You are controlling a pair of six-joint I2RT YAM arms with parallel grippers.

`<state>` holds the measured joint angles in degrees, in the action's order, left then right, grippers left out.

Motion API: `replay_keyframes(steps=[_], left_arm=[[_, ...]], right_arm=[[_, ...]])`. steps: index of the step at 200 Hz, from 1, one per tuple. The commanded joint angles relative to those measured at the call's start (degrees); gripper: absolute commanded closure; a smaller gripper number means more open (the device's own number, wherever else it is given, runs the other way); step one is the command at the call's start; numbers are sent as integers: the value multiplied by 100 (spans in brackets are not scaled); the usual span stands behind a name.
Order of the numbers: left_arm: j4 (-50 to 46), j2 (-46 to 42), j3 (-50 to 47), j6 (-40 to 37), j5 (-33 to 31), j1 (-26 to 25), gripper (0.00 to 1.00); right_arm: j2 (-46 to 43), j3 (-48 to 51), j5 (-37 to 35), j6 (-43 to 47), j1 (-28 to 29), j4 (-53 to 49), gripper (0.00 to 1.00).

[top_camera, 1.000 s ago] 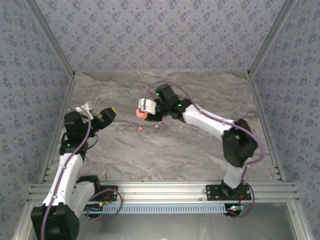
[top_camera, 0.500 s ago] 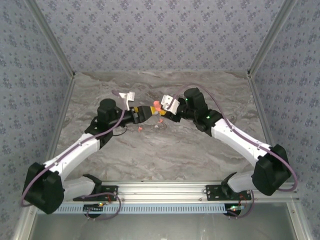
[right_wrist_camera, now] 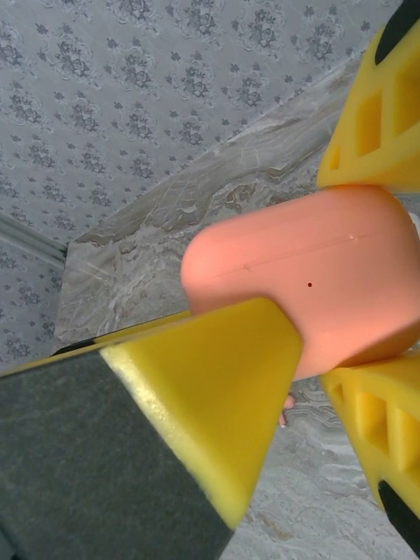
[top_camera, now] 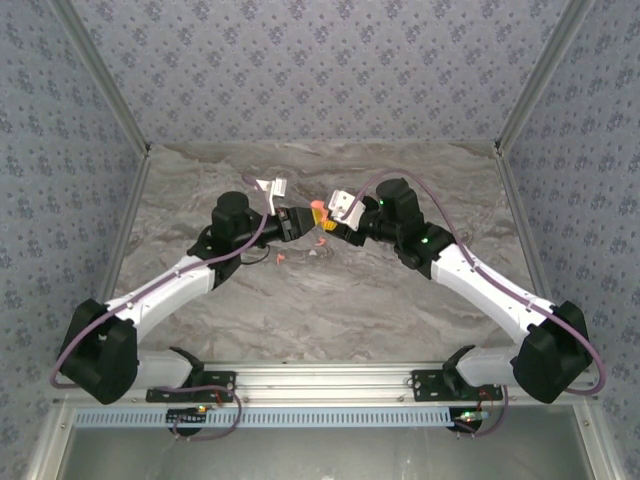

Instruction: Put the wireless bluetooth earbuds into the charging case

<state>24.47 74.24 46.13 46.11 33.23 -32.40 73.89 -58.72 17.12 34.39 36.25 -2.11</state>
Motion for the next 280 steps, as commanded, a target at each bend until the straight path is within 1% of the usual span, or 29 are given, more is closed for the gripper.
replay_keyframes(steps=[1, 24, 35, 55, 69, 77, 98, 120, 131, 142, 156, 181, 245, 280], left_arm=[[364, 47, 206, 30, 108, -38, 67], [426, 47, 208, 48, 162, -44, 77], [428, 29, 204, 54, 167, -46, 79], [397, 1, 197, -38, 142, -47, 81], [397, -33, 195, -182, 103, -42, 82], [383, -62, 186, -327, 63, -45, 83], [359, -166, 137, -907, -95, -59, 87], [468, -221, 90, -1638, -159, -150, 90], [631, -227, 33, -1990, -144, -235, 91], [803, -225, -23, -2301, -109, -336, 93], [959, -202, -58, -2632, -71, -440, 96], [1140, -135, -67, -2865, 71, -550, 100], [1203, -158, -95, -2989, 336, -580, 100], [830, -236, -39, -3421, 385, -707, 100]], right_arm=[[-105, 45, 16, -128, 46, 107, 60], [-87, 13, -7, -200, 46, 82, 59], [-85, -42, 1, -257, 24, 19, 57], [-106, -198, 132, -445, -74, -212, 50], [-200, -223, 302, -668, -185, -332, 40], [-291, -204, 444, -800, -285, -393, 34], [-588, -61, 948, -1272, -561, -433, 25], [-916, 220, 1580, -1972, -926, -140, 19], [-1024, 338, 1765, -2303, -1033, 49, 17], [-1079, 396, 1861, -2525, -1073, 106, 17], [-1078, 388, 1810, -2655, -1074, 66, 17], [-1037, 389, 1558, -2681, -1077, 26, 18], [-814, 260, 1256, -2724, -1088, -9, 23], [-762, 177, 1218, -2784, -1187, 18, 23]])
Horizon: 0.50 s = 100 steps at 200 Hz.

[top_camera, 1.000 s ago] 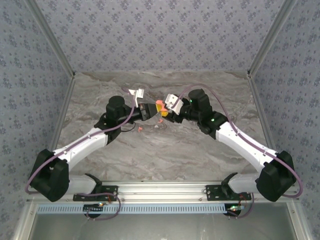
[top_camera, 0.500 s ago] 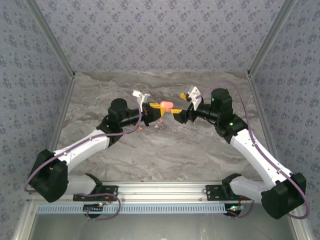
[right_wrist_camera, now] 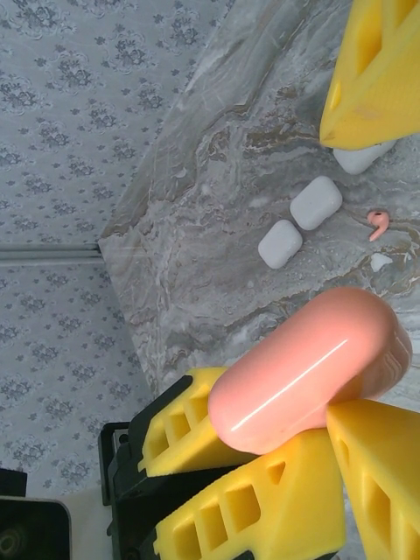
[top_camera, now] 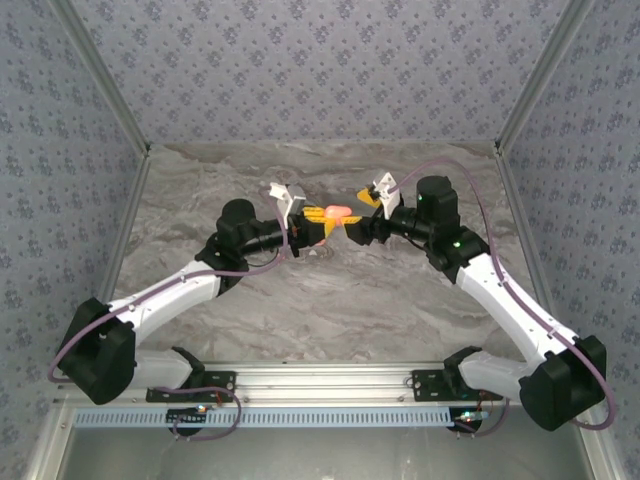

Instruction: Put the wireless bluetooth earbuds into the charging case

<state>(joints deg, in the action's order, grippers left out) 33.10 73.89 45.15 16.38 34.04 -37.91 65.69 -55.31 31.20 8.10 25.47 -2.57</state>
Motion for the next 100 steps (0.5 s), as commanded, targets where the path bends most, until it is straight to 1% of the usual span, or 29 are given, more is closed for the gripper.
replay_keyframes(steps=[1, 22, 77, 100], left_arm=[[-46, -200, 67, -463, 304, -160, 100], [-240, -208, 122, -659, 299, -228, 100], [-303, -189, 118, -715, 353, -242, 100], [-348, -212, 97, -748, 252, -239, 100]], right_arm=[[58, -169, -192, -157, -116, 63, 24], [82, -224, -143, -203, -223, 73, 23], [172, -362, -40, -229, -359, 11, 23], [143, -378, 94, -256, -385, -19, 24]])
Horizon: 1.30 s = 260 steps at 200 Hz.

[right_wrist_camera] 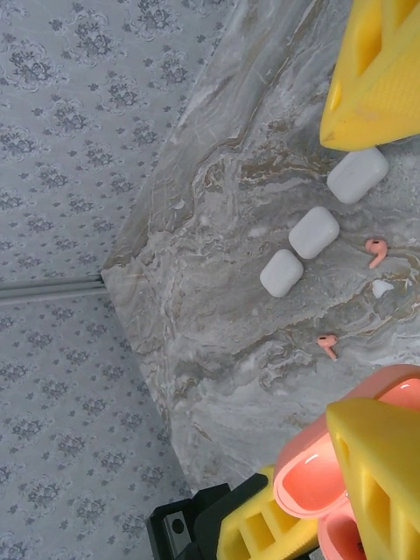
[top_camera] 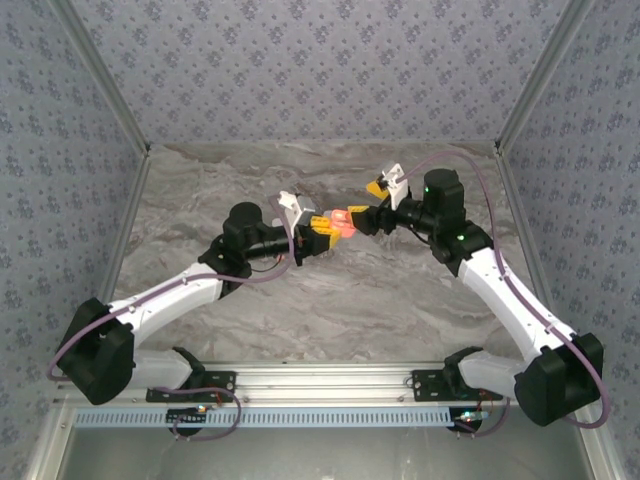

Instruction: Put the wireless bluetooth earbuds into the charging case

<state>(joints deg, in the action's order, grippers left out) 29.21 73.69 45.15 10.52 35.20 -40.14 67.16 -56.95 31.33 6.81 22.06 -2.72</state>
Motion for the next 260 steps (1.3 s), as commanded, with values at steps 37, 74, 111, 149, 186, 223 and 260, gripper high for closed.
replay_keyframes(steps=[37, 74, 111, 149, 186, 223, 260], left_arm=[[-190, -341, -83, -281, -703, -18, 100], [-359, -684, -485, -380, -1436, -18, 100], [-866, -1362, -972, -428, -1937, -19, 100], [-1307, -2212, -1508, -365, -2405, -13, 100], [-1685, -2979, -1785, -370, -2804, -15, 100], [-1901, -3427, -1878, -432, -3062, -20, 100], [-1938, -3507, -1873, -442, -3102, -12, 100]], right_arm=[[-398, -131, -20, -266, -184, -140, 21], [-203, -325, -437, -812, -276, -949, 10], [955, -715, -688, -1667, -160, -1721, 13], [2413, -1064, -1315, -2259, 422, -1787, 26], [3587, -1569, -1764, -2861, 723, -1597, 40], [4439, -2021, -1843, -3174, 934, -1516, 46], [4912, -2324, -1993, -3260, 1071, -1566, 47]])
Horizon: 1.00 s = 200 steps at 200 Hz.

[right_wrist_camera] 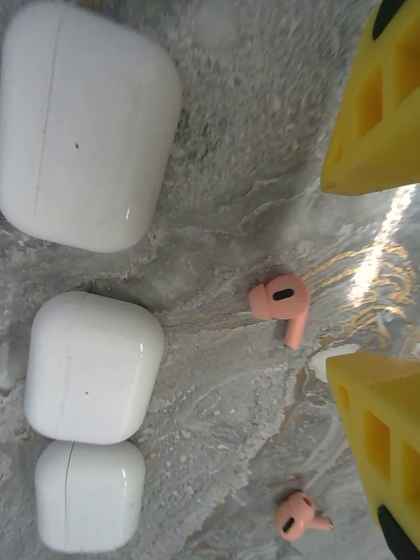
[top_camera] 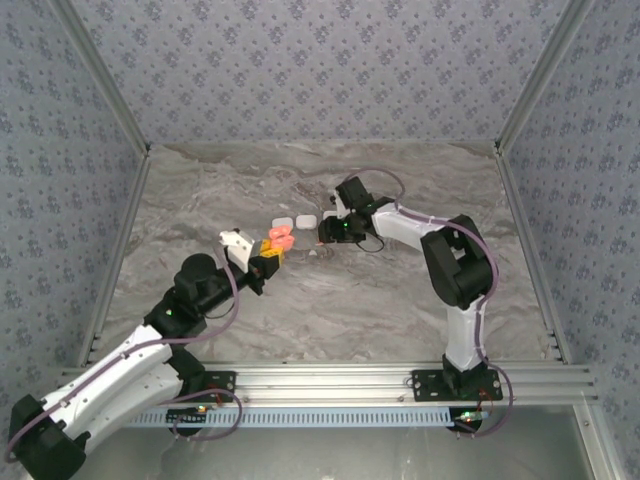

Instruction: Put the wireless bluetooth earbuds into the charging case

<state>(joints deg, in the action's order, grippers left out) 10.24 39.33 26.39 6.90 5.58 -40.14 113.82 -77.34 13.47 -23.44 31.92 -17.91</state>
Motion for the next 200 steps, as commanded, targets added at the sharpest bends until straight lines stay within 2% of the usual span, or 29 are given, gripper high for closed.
replay_keyframes(steps=[1, 73, 200], left_arm=[[-45, -68, 0, -81, -143, -12, 100], [-79, -66, 28, -118, -195, -13, 100], [-136, -66, 48, -146, -285, -14, 100]], right_arm=[[255, -288, -210, -233, 86, -46, 47], [567, -547, -292, -207, 206, -69, 49], [839, -886, -298, -139, 381, -233, 59]])
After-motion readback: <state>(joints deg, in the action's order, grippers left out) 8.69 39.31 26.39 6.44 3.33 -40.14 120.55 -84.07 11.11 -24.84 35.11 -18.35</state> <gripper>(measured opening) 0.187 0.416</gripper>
